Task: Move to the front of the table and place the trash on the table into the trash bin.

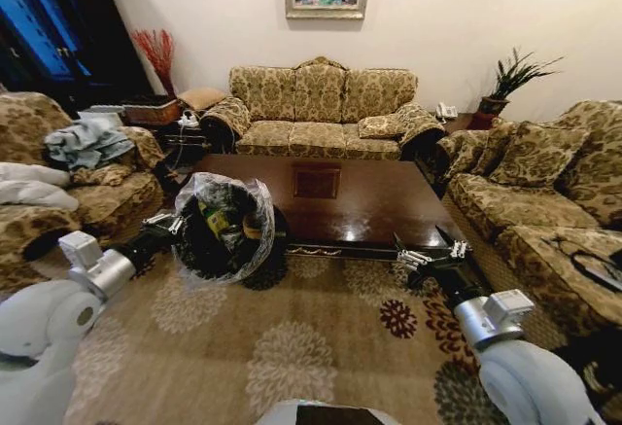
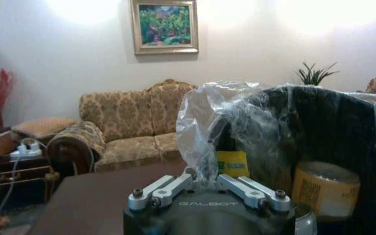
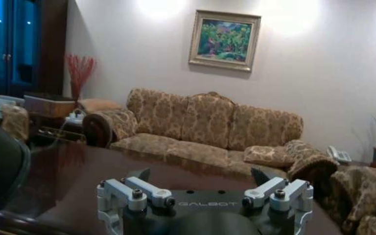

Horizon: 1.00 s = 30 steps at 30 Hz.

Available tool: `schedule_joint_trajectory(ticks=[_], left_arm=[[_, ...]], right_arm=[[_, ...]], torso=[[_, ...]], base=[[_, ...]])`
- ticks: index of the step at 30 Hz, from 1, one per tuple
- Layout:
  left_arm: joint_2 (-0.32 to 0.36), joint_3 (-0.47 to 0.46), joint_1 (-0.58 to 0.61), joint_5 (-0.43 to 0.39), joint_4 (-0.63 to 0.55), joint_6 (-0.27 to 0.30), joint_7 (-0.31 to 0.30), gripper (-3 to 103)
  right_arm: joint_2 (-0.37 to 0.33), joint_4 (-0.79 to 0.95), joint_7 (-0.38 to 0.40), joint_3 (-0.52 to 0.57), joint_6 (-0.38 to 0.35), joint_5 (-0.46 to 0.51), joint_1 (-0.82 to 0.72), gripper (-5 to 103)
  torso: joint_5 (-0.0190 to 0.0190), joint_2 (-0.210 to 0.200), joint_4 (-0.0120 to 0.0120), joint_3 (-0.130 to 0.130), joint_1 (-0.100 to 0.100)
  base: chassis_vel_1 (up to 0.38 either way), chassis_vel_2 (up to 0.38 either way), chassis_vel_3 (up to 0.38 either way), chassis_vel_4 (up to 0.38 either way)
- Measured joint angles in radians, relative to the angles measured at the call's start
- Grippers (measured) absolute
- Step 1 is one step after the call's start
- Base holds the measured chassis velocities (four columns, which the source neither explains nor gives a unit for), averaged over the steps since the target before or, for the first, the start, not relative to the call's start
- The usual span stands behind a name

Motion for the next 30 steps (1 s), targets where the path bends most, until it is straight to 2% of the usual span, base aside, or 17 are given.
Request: schedule_joint_trajectory(ticks=[6, 8, 12, 19, 23, 26, 28, 29, 30], left_arm=[[0.006, 0.004, -0.010, -0.003, 0.008, 0.001, -0.003, 2], [0.003, 0.009, -0.008, -0.003, 0.012, 0.002, -0.003, 2], [-0.004, 0.018, -0.007, -0.003, 0.029, 0.002, -0.004, 2], [-0.015, 0.047, 0.005, 0.024, 0.114, -0.005, -0.003, 2], [-0.015, 0.121, 0.032, 0.097, 0.239, -0.099, -0.053, 2], [-0.027, 0.164, 0.030, 0.123, 0.291, -0.122, -0.072, 2], [-0.051, 0.224, 0.008, 0.149, 0.375, -0.169, -0.093, 2], [-0.051, 0.224, 0.008, 0.149, 0.375, -0.169, -0.093, 2], [-0.065, 0.255, -0.006, 0.162, 0.425, -0.205, -0.103, 2]], right_arm=[[0.015, 0.000, 0.003, 0.006, 0.000, 0.004, -0.025, 100], [0.018, 0.000, 0.001, 0.008, 0.001, 0.006, -0.029, 100], [0.016, -0.001, 0.000, 0.010, 0.013, 0.016, -0.028, 100], [0.006, -0.001, 0.008, 0.015, 0.055, 0.050, -0.008, 100], [0.021, -0.002, 0.009, 0.016, 0.078, 0.049, -0.007, 100], [0.029, -0.006, 0.004, 0.015, 0.092, 0.044, -0.015, 100], [0.036, -0.018, -0.006, 0.023, 0.105, 0.046, -0.029, 100], [0.036, -0.018, -0.006, 0.023, 0.105, 0.046, -0.029, 100], [0.039, -0.024, -0.016, 0.033, 0.111, 0.051, -0.035, 100]], torso=[[-0.0014, 0.000, -0.0001, 0.000, 0.000], [0.0000, 0.000, 0.0001, 0.000, 0.000], [0.0000, 0.000, 0.0000, 0.000, 0.000], [0.0005, 0.001, -0.0001, -0.001, -0.001], [-0.0003, 0.000, -0.0001, 0.001, 0.001], [-0.0008, -0.001, -0.0001, 0.001, 0.002], [-0.0004, -0.001, -0.0001, 0.001, 0.002], [-0.0004, -0.001, -0.0001, 0.001, 0.002], [0.0000, -0.001, 0.0000, 0.001, 0.002]], base=[[0.509, -0.104, -0.506, 0.099], [0.443, -0.243, -0.448, 0.288], [0.389, -0.341, -0.355, 0.324], [0.143, -0.241, -0.148, 0.241], [0.008, -0.029, 0.003, 0.021], [-0.023, 0.046, 0.018, -0.055], [-0.033, 0.062, 0.034, -0.071], [-0.033, 0.052, 0.047, -0.071], [0.003, 0.052, 0.047, -0.015]])
